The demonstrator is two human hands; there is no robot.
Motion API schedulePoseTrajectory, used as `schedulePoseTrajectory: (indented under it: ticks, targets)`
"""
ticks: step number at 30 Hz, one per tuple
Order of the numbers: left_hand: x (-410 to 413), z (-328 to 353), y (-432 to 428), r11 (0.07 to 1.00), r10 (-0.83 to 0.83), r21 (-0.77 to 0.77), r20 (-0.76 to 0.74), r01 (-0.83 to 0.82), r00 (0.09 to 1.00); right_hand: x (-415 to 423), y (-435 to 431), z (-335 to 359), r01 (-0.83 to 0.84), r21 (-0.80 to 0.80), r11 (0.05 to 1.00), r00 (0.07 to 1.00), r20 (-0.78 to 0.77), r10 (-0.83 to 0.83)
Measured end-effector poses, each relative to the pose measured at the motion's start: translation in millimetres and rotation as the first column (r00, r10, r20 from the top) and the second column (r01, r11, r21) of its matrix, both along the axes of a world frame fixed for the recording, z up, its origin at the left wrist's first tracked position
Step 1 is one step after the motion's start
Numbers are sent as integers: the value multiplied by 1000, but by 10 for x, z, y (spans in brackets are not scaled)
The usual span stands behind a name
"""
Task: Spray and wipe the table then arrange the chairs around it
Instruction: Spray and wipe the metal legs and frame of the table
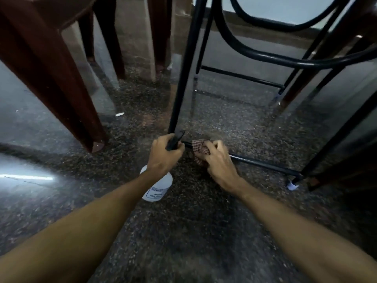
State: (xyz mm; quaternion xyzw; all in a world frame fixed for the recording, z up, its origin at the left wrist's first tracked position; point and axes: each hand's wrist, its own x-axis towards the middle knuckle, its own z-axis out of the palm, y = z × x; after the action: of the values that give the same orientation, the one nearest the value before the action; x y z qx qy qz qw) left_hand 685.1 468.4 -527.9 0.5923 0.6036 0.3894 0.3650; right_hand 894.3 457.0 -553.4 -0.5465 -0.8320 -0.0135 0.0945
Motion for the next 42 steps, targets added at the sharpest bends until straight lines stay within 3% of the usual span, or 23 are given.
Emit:
schedulePoseTrajectory:
  ticks: [6, 12, 15, 18, 23, 25, 27, 30, 31, 32, 34, 35, 36, 37, 39, 42]
  targets:
    - [300, -3, -56, 999, -44, -27, 5, 45, 999, 805, -381, -120, 297, 12, 955, 952, -87, -295]
    - [703, 38, -97, 988, -151, -1, -21, 151, 988, 795, -337, -54, 214, -8, 977, 972, -101, -214]
    - [851, 100, -121, 981, -196, -5, -14, 196, 980, 1237, -514, -77, 402, -7, 916, 891, -229, -393]
    - [1019, 89, -129, 976, -217, -37, -29, 216, 976, 1299, -399, 54, 528, -104, 843, 784, -323, -531]
    - [1264, 128, -177, 964, -262, -49, -44, 260, 964, 1123, -227, 156, 241, -179, 954, 927, -247, -281]
    - [1337, 163, -193, 966, -258, -28, -33, 257, 966, 1412, -442, 28, 363, -97, 927, 888, -265, -375]
    - [1404, 184, -181, 966, -260, -15, -25, 259, 965, 1728, -786, -101, 529, 0, 849, 805, -317, -501]
    - [1532, 158, -188, 954, -300, 4, -11, 300, 954, 1886, -1226, -191, 641, 68, 764, 685, -501, -530]
    - [1571, 149, -197, 950, -311, 10, -11, 311, 950, 1878, -1286, -216, 701, 49, 711, 601, -578, -552]
    - [1613, 137, -207, 945, -325, 18, -16, 325, 946, 1866, -1293, -185, 777, 10, 629, 470, -673, -571]
    - [1697, 132, -232, 933, -359, 32, -14, 359, 933, 1918, -1100, -160, 937, -136, 321, 42, -870, -491]
    - [1754, 130, -246, 927, -374, 32, -7, 374, 927, 1939, -1002, -117, 915, -301, 269, -185, -905, -383]
    - [1796, 133, -254, 923, -384, 30, 0, 384, 923, 1955, -900, -99, 873, -386, 297, -291, -902, -319]
    - [1851, 140, -260, 919, -393, 26, 3, 393, 919, 1968, -834, -78, 811, -441, 383, -356, -893, -274]
    - [1955, 163, -269, 917, -399, 15, 11, 399, 917, 1956, -773, -33, 733, -521, 438, -412, -852, -323]
    - [2075, 188, -276, 915, -403, 2, 24, 403, 915, 2091, -761, 5, 703, -589, 400, -473, -806, -356]
